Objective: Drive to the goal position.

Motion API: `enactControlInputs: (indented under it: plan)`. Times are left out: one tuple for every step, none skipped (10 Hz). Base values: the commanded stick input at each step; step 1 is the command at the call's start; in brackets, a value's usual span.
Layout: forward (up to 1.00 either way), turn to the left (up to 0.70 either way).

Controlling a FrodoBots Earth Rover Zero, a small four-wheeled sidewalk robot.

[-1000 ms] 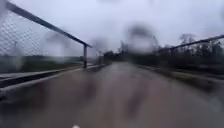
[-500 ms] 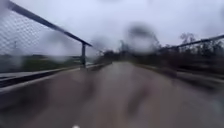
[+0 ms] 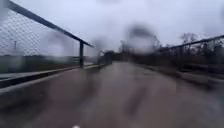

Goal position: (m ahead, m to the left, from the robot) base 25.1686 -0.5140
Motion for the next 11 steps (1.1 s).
enactControlInputs:
  plan:
    - [0.70,0.00]
    - [0.70,0.00]
    - [0.70,0.00]
    - [0.70,0.00]
    - [0.70,0.00]
    - [0.70,0.00]
    - [0.35,0.00]
    - [0.70,0.00]
    - [0.70,0.00]
    - [0.70,0.00]
    - [0.55,0.00]
